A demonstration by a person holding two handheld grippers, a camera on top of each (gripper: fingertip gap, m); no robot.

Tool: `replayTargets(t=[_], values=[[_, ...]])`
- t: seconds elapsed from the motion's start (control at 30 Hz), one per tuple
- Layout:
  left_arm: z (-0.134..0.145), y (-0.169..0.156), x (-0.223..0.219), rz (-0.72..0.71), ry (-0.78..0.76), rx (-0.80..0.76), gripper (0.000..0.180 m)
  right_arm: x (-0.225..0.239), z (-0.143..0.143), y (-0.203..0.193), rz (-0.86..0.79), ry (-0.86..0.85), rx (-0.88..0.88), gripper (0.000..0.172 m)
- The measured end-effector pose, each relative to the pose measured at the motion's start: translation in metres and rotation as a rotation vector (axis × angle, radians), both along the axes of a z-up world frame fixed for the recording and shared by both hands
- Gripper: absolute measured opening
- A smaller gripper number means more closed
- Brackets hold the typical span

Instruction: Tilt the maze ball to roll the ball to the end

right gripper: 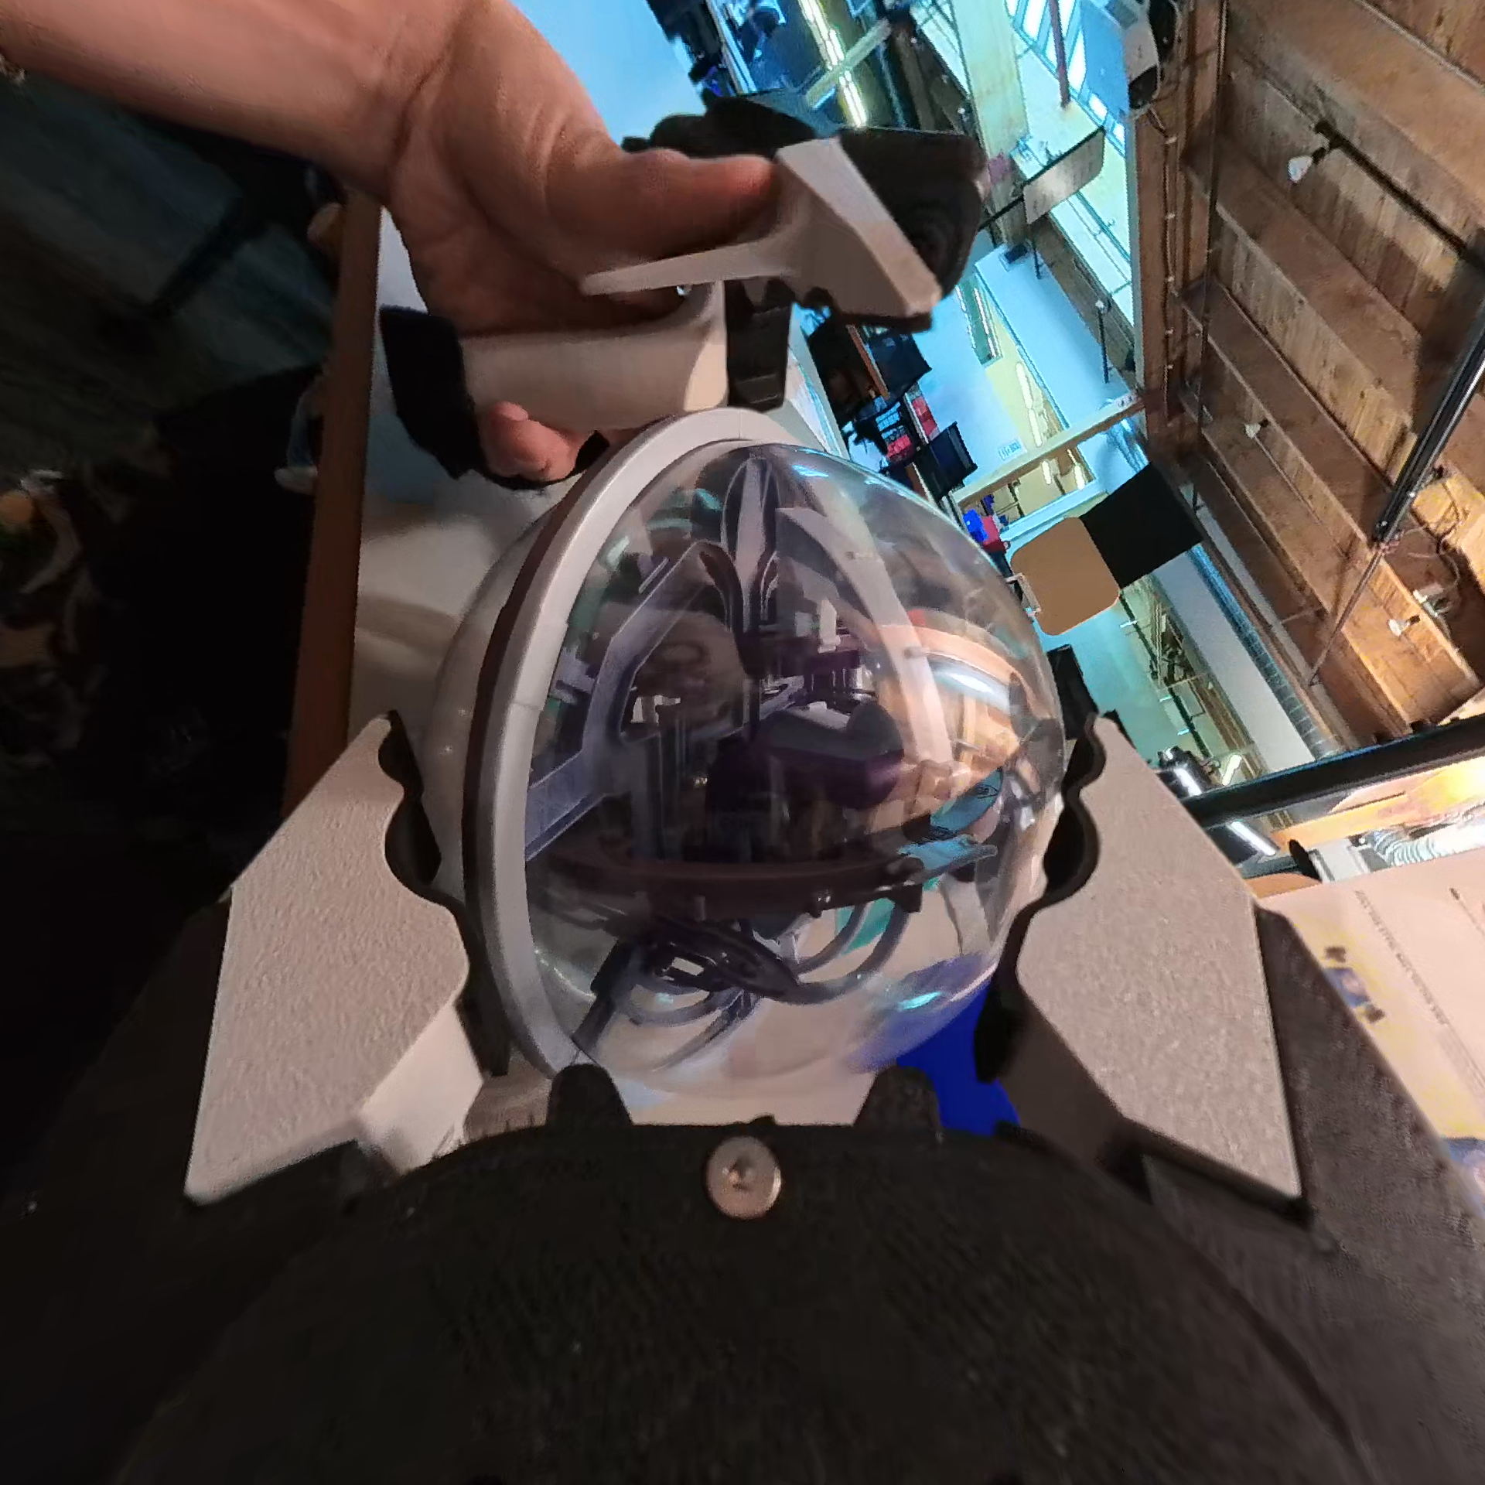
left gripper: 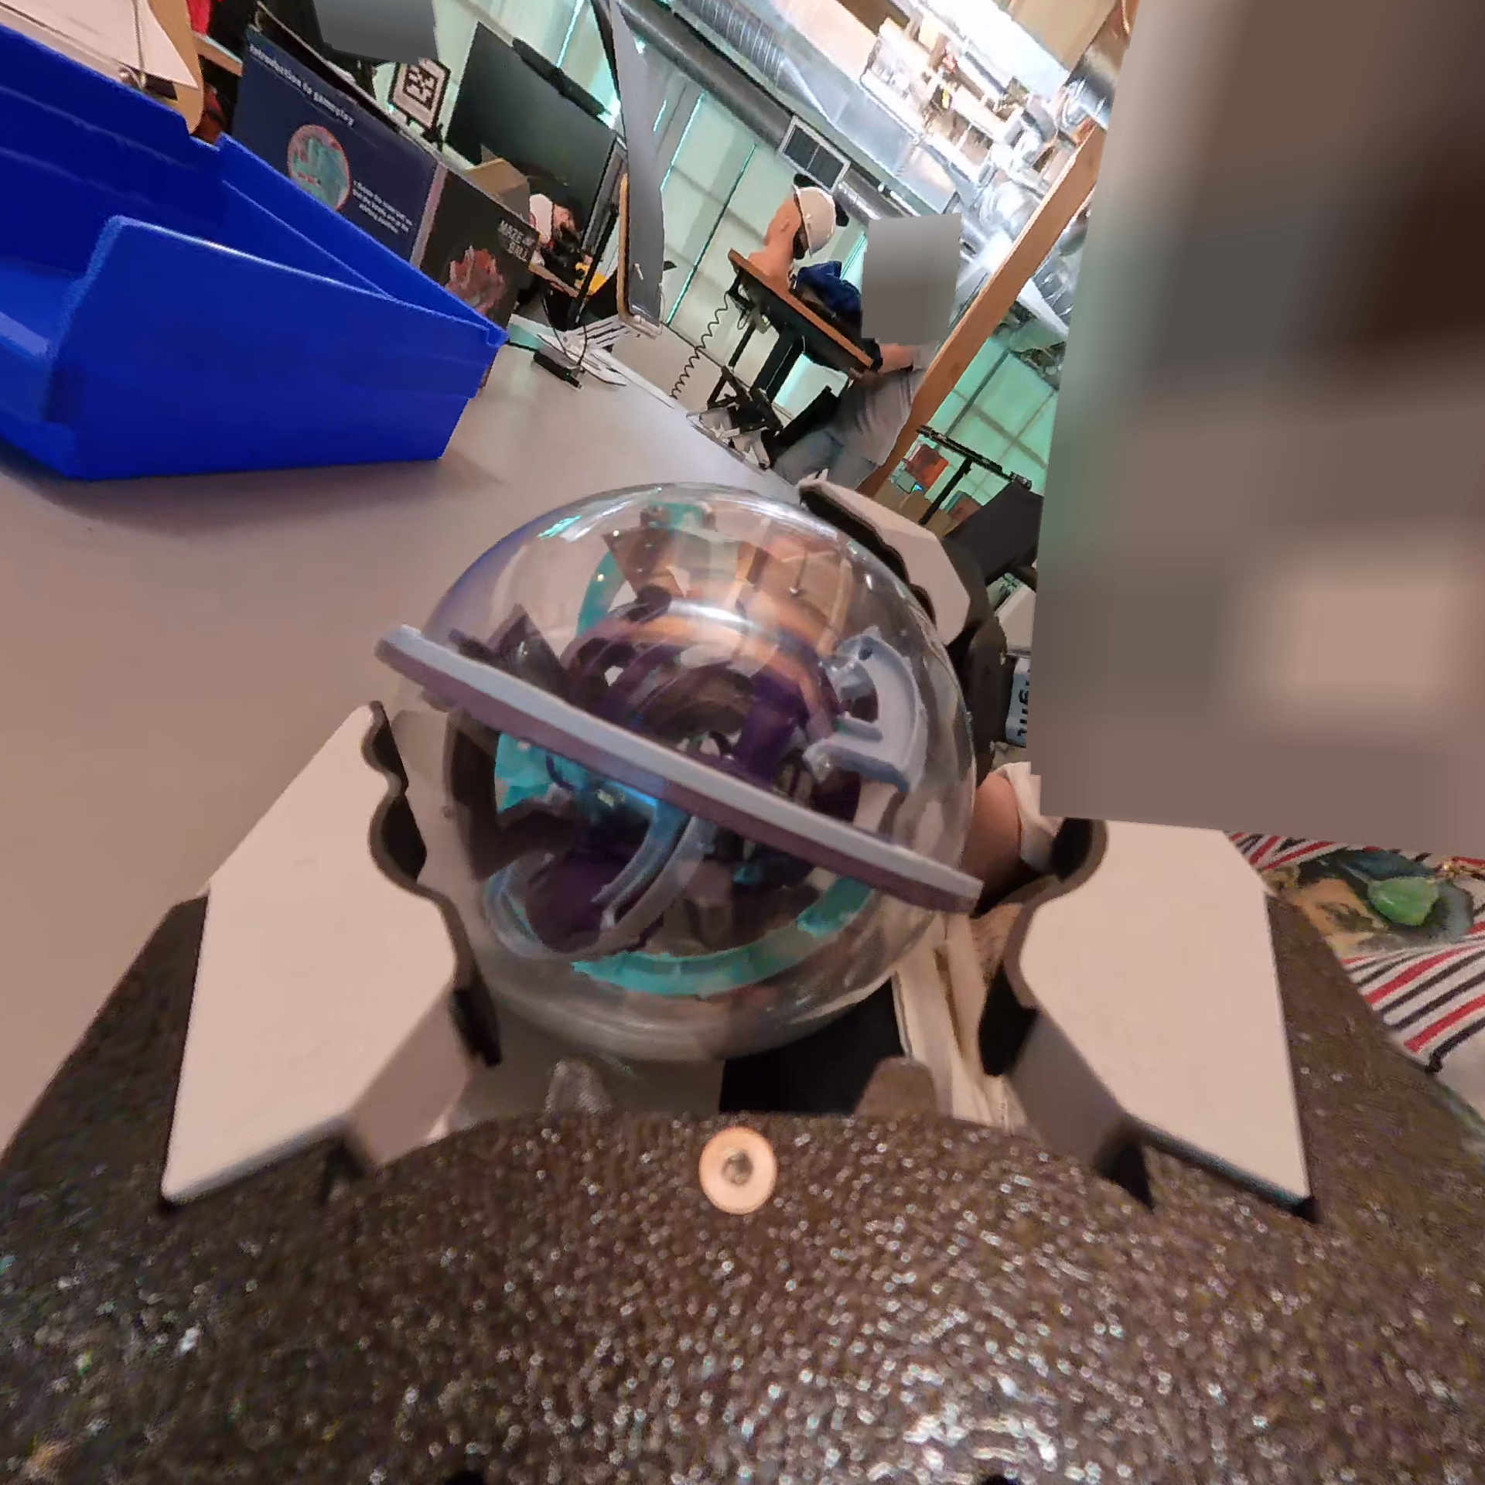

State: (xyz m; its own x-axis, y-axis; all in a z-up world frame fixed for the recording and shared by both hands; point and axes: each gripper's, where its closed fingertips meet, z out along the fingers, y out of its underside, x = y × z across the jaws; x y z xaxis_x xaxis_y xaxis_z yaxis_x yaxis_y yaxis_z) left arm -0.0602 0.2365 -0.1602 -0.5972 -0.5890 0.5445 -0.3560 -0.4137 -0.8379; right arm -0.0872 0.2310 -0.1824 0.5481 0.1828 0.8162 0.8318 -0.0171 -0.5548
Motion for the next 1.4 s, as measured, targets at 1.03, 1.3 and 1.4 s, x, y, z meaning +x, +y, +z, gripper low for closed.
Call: replayTargets(t=[1.03,1.3,1.4], values=[[-0.022,-0.005,-0.004,0.016,-0.024,0.253,0.135,0.02,0.0,-0.016,-0.022,0.795,-0.141,0.157],[-0.012,-0.004,-0.002,0.029,-0.006,0.208,0.141,0.019,-0.008,-0.016,0.057,0.663,-0.21,0.157],[-0.007,0.0,0.002,0.063,-0.017,0.195,0.133,0.022,-0.021,-0.017,0.063,0.545,-0.25,0.157]])
